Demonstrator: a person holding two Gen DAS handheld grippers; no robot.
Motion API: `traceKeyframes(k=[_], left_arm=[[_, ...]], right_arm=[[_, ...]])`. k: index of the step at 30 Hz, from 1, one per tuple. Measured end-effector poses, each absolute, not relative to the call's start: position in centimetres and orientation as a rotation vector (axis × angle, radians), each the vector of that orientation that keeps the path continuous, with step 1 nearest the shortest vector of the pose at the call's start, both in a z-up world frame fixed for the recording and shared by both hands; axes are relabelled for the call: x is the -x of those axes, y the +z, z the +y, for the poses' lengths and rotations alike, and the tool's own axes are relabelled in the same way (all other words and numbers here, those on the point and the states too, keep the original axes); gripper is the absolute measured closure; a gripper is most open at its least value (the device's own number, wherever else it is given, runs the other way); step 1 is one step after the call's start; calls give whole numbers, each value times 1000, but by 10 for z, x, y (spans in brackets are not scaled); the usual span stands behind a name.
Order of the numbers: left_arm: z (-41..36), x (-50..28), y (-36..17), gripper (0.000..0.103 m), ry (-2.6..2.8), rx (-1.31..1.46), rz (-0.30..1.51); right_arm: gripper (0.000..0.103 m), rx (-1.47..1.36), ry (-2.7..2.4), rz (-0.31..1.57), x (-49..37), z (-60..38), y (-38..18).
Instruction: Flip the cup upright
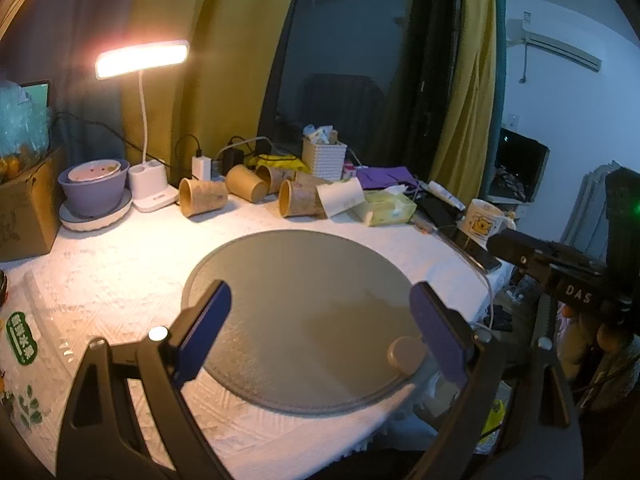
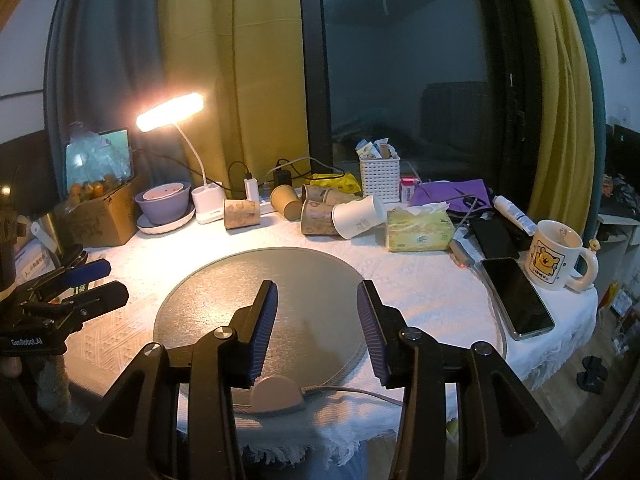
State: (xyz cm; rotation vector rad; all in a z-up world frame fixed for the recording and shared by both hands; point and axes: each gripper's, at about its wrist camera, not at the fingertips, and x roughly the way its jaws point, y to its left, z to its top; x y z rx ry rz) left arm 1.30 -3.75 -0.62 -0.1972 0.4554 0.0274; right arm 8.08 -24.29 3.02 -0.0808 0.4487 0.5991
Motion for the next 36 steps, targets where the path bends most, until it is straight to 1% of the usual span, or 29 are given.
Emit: traceKeyframes(k=[10, 15, 25, 36], left_arm=[[-42, -23, -3, 11, 20, 170, 459], [-43, -48, -2, 11, 11, 135, 499], [-44, -135, 2, 11, -21, -20, 576], [-55, -251, -10, 11, -65, -191, 645]], right_arm=[[59, 87, 610, 459, -85, -239, 29], [59, 96, 617, 486, -103, -237, 26], [59, 100, 594, 523, -178, -240, 18], [59, 79, 595, 570, -272, -234, -1]])
